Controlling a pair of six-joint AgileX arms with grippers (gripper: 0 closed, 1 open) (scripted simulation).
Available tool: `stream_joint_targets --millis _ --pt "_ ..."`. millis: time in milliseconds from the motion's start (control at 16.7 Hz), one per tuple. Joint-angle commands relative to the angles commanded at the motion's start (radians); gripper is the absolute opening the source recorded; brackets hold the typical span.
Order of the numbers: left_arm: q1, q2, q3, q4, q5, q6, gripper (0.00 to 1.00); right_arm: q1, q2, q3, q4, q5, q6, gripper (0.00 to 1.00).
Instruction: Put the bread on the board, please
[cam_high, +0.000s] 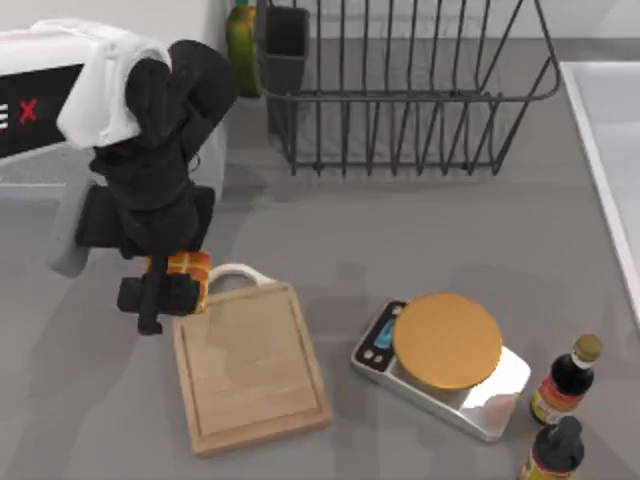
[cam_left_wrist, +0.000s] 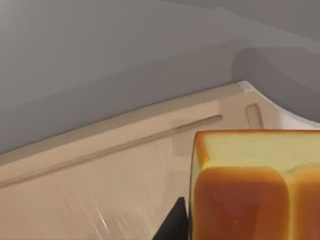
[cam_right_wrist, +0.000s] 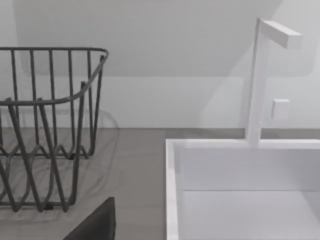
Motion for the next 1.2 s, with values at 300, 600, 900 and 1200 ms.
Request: stream_joint_targets --millis 300,600,900,1200 --pt "-0.127 0.035 0.059 -0.043 0.007 -0.196 0.00 0.000 0.000 0.000 0.000 0.000 0.000 1.00" --pt "-0.153 0.041 0.070 -0.054 0.012 -0.222 0.00 0.000 0.000 0.000 0.000 0.000 0.000 1.00" --pt "-0.149 0.044 0.057 -0.040 0.012 -0.219 0.00 0.000 0.000 0.000 0.000 0.000 0.000 1.00" --pt "-0.149 0.060 0.026 0.013 0.011 -0.217 0.00 0.000 0.000 0.000 0.000 0.000 0.000 1.00"
